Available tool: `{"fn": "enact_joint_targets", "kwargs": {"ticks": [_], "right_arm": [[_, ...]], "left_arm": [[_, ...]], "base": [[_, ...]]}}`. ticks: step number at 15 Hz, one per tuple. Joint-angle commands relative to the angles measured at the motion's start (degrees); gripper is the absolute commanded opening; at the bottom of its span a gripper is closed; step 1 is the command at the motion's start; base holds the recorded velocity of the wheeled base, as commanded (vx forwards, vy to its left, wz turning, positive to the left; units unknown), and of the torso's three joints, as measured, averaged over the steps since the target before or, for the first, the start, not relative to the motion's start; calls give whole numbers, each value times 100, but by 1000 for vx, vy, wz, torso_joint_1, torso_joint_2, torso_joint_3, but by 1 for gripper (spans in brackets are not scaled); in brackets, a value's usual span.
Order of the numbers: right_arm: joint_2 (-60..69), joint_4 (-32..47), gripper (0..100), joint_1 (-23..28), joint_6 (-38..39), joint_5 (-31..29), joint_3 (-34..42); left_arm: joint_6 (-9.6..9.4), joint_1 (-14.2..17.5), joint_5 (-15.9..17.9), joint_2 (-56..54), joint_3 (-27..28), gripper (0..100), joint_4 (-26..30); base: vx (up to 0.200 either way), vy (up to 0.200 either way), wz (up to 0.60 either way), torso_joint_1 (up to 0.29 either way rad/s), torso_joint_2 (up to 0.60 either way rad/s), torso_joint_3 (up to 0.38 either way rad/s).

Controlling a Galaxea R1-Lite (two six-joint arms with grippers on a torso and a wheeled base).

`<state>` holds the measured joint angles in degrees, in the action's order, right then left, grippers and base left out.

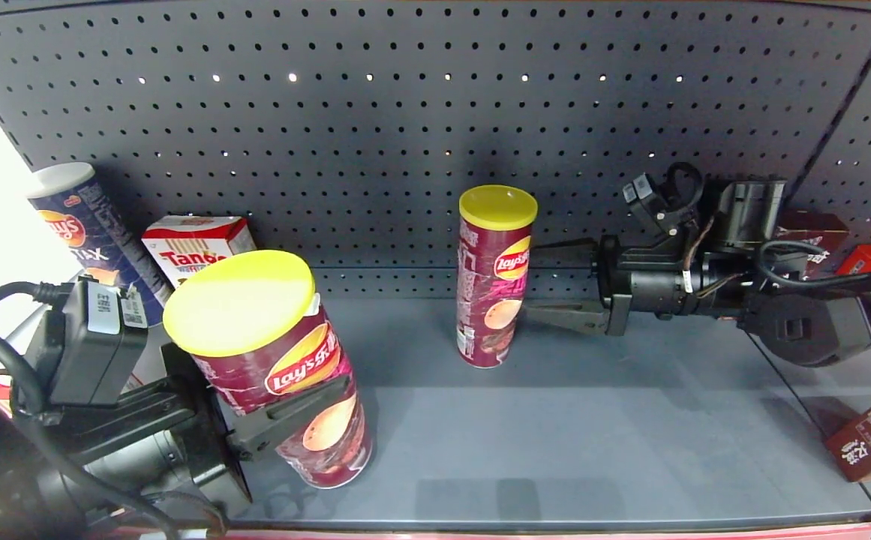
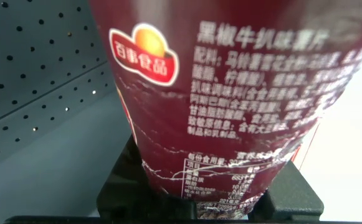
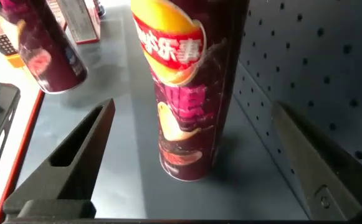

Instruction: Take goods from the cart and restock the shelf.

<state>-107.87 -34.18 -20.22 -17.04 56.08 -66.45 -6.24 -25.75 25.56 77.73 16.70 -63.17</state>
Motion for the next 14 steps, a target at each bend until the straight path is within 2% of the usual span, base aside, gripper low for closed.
{"fn": "enact_joint_targets", "kwargs": {"ticks": [1,14], "right_arm": [[-304,-9,100,-78,-1,79,-184],[-1289,-159,100,-386,61,52,-1098]], "left_arm": [[0,-1,1,-3,0,0,-2],[0,-1,-60,-3,-71,0,-2]], "base": [[0,0,0,0,0,0],[0,0,0,0,0,0]]}}
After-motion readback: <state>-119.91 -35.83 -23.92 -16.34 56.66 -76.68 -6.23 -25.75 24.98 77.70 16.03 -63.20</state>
